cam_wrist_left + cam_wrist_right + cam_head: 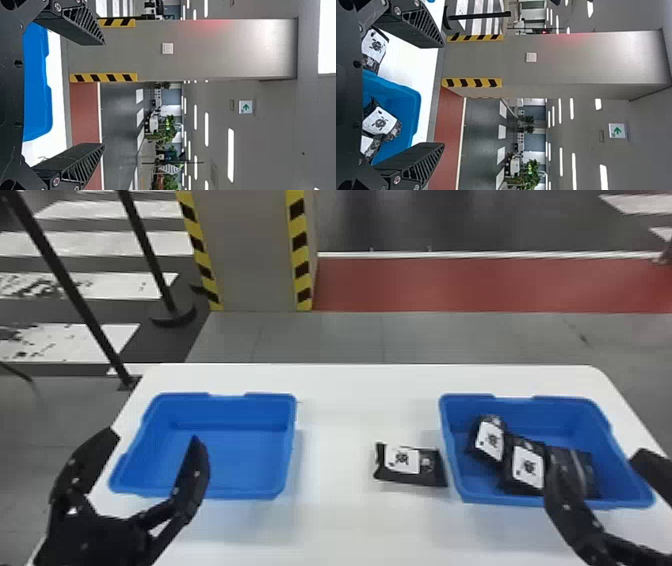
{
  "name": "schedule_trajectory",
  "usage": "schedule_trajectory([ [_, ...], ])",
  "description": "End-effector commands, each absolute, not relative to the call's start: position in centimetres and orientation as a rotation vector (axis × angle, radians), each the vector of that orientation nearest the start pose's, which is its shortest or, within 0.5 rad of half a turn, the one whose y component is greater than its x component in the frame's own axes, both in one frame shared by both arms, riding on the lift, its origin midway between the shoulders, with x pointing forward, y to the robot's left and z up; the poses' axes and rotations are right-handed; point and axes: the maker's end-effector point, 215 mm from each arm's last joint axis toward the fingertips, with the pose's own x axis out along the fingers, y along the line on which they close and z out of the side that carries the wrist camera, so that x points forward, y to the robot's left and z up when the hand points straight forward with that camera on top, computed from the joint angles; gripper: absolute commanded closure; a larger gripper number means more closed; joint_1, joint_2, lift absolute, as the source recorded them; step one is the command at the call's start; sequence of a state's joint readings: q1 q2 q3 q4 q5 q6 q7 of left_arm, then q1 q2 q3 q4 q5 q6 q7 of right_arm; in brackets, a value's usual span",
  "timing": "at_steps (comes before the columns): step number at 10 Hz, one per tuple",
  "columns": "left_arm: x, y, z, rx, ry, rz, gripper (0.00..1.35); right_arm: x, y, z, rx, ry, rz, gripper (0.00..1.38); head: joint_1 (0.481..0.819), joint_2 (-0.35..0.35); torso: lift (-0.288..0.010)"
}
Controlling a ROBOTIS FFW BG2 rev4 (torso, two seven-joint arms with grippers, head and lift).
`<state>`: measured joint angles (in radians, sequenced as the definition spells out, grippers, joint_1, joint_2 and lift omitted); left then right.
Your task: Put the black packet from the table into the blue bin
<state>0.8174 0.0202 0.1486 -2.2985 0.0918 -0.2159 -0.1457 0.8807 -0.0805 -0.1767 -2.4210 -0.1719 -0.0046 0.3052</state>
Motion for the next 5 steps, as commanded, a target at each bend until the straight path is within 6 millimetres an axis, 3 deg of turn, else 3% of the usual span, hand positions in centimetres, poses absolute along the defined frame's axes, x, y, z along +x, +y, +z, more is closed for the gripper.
schedule_trajectory([
  [1, 35.73, 26.44, -25.66, 0.046, -0.129, -0.054, 0.11, 34.35, -23.24, -27.16, -0.013, 0.018, 0.249, 0.14, 0.695, 0.055, -0.110],
  [5, 35.62, 26.50, -25.46, 0.051, -0.136, -0.053, 0.11, 34.35, -23.25, -27.16, -0.012, 0.018, 0.248, 0.14, 0.695, 0.053, -0.110],
])
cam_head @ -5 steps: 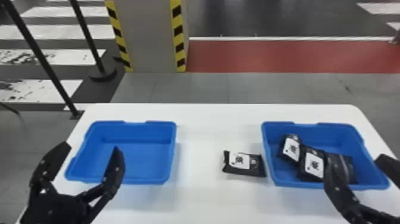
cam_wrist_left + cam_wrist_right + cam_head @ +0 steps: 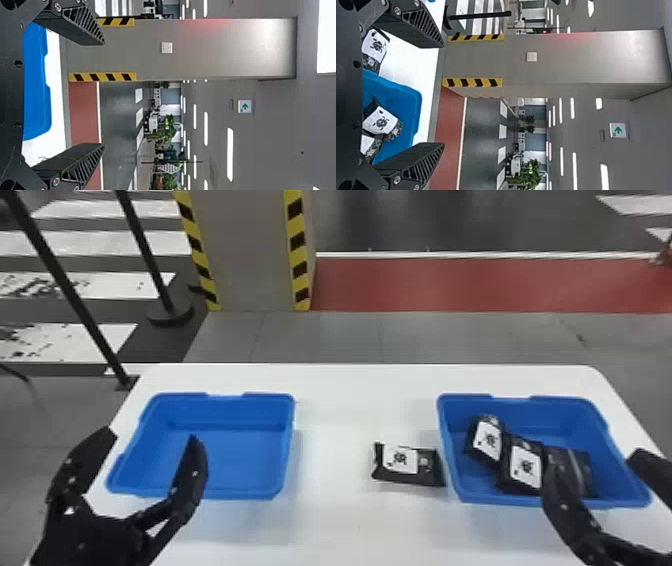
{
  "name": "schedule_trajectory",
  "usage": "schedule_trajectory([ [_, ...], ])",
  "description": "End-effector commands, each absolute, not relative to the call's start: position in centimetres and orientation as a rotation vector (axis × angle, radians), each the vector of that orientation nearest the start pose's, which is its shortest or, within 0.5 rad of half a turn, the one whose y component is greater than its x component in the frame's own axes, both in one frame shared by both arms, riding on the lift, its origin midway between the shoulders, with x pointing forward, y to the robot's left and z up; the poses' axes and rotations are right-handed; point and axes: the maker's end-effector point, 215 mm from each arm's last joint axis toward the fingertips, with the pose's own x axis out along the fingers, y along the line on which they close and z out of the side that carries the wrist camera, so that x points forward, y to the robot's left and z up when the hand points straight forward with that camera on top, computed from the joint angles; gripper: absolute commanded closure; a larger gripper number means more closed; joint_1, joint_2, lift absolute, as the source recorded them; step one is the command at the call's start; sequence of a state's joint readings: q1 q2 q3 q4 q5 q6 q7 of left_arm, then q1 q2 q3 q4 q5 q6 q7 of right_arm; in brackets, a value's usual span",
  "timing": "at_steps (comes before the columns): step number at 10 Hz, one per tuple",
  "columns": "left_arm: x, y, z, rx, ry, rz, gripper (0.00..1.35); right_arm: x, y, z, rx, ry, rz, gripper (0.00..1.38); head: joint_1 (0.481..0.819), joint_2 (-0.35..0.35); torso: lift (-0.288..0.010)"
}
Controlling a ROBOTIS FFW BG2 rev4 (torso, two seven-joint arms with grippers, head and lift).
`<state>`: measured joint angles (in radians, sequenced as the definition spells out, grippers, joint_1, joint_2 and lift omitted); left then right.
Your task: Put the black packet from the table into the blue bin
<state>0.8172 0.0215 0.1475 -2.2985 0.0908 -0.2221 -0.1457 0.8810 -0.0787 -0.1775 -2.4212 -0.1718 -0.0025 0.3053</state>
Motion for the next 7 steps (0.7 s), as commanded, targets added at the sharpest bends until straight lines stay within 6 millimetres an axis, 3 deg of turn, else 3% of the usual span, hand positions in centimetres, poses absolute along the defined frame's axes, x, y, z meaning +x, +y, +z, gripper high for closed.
schedule_trajectory([
  [1, 35.6, 26.5, -25.5, 0.051, -0.136, -0.053, 0.11, 34.4, -23.3, -27.2, -0.014, 0.019, 0.248, 0.14, 0.695, 0.053, -0.110],
  [4, 35.5, 26.5, -25.4, 0.047, -0.139, -0.053, 0.11, 36.9, -23.0, -29.1, -0.035, 0.120, 0.264, 0.14, 0.695, 0.055, -0.110],
  [7, 35.5, 26.5, -25.4, 0.043, -0.140, -0.052, 0.11, 41.7, -22.7, -31.3, -0.096, 0.196, 0.340, 0.14, 0.695, 0.064, -0.110],
])
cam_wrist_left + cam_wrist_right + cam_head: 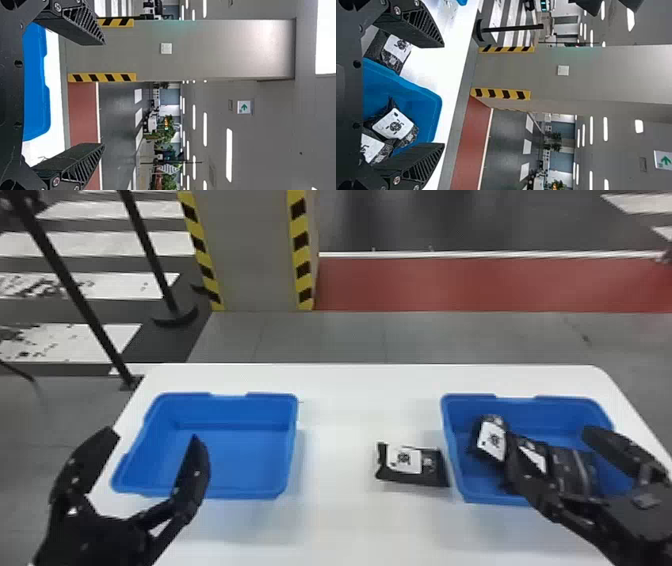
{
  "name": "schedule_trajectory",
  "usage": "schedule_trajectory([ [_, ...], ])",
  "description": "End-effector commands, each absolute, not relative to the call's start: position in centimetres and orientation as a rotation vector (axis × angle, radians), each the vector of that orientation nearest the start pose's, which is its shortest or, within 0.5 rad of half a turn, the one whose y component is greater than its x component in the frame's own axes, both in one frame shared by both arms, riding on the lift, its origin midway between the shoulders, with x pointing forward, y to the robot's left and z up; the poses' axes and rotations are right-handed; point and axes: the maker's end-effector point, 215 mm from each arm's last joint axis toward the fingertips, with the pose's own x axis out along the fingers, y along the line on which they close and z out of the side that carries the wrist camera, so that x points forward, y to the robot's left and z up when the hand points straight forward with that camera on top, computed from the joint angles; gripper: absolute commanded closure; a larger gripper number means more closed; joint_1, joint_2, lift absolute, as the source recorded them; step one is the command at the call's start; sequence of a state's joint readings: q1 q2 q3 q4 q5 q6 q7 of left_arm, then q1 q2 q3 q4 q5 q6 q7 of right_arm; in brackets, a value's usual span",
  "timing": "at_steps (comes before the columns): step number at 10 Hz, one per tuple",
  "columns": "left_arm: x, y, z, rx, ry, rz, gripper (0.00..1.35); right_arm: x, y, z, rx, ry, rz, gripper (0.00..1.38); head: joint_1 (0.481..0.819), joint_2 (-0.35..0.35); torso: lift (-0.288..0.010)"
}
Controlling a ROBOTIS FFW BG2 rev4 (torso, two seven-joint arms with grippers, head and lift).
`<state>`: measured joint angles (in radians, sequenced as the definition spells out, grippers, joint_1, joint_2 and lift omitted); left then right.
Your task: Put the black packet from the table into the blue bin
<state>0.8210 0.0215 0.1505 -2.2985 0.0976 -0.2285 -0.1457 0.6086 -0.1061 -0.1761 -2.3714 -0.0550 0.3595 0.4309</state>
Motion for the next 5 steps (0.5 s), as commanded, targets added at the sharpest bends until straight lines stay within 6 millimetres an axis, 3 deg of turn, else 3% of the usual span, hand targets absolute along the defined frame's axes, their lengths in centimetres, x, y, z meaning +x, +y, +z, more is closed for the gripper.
schedule_trajectory([
  [1, 35.5, 26.5, -25.5, 0.043, -0.137, -0.052, 0.11, 43.6, -22.4, -32.5, -0.097, 0.240, 0.367, 0.14, 0.695, 0.064, -0.110],
  [4, 35.5, 26.5, -25.4, 0.043, -0.140, -0.052, 0.11, 49.6, -17.8, -33.5, -0.189, 0.292, 0.505, 0.13, 0.695, 0.088, -0.110],
  [5, 35.5, 26.5, -25.4, 0.043, -0.140, -0.052, 0.11, 50.5, -17.2, -35.0, -0.175, 0.331, 0.519, 0.13, 0.695, 0.107, -0.110],
])
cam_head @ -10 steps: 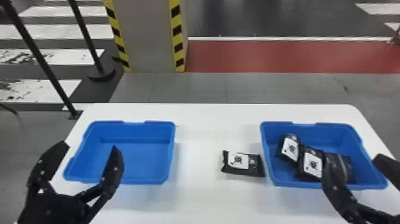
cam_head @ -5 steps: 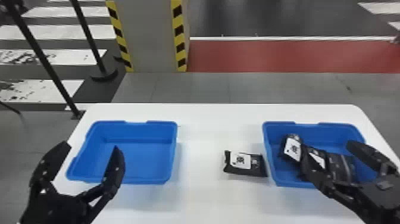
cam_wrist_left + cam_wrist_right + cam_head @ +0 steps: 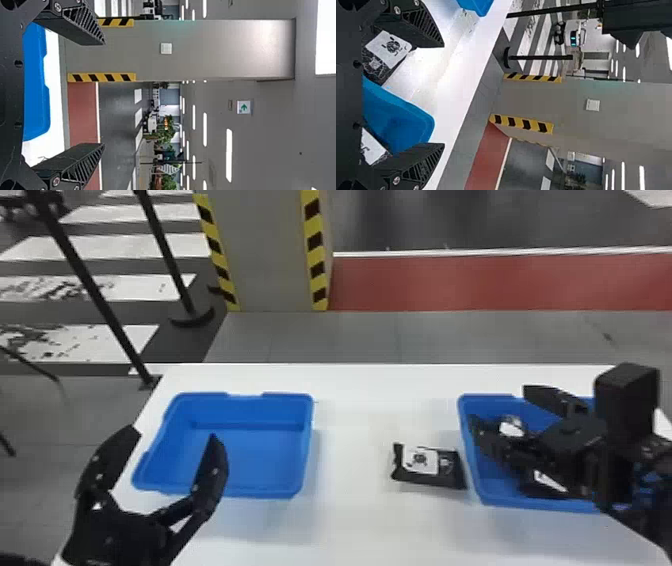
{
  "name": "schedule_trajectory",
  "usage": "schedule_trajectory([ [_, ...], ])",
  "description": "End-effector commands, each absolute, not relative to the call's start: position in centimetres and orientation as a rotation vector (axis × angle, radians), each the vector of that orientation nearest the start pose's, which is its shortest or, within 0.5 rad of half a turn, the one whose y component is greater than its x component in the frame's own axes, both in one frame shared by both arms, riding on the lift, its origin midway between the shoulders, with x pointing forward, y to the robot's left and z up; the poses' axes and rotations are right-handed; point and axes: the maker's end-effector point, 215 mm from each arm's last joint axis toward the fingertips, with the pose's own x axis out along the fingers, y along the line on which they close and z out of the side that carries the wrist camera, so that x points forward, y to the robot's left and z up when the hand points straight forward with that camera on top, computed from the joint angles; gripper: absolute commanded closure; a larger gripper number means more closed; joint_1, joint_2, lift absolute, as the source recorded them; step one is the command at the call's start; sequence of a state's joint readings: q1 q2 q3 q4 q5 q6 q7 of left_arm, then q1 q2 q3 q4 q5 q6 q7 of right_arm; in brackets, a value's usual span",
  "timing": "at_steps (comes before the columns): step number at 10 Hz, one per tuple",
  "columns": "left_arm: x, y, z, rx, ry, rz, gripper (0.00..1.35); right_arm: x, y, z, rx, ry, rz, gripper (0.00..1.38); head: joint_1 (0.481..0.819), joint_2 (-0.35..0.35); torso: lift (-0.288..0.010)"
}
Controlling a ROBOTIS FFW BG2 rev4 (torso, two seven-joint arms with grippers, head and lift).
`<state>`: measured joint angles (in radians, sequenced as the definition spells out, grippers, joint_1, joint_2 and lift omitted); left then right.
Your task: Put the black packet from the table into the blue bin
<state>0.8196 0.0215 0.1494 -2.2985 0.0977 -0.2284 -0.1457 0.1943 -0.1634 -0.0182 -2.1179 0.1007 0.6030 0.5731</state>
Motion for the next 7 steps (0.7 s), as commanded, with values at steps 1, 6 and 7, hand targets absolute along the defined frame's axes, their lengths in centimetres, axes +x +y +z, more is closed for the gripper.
schedule_trajectory([
  [1, 35.5, 26.5, -25.4, 0.043, -0.140, -0.052, 0.11, 51.2, -16.1, -36.9, -0.163, 0.392, 0.551, 0.13, 0.695, 0.117, -0.110],
  [6, 35.7, 26.4, -25.5, 0.043, -0.134, -0.055, 0.11, 54.2, -8.2, -43.6, -0.248, 0.599, 0.772, 0.13, 0.695, 0.193, -0.110],
  [7, 35.7, 26.4, -25.5, 0.039, -0.135, -0.055, 0.11, 54.4, -7.0, -44.4, -0.272, 0.625, 0.809, 0.14, 0.695, 0.214, -0.110],
])
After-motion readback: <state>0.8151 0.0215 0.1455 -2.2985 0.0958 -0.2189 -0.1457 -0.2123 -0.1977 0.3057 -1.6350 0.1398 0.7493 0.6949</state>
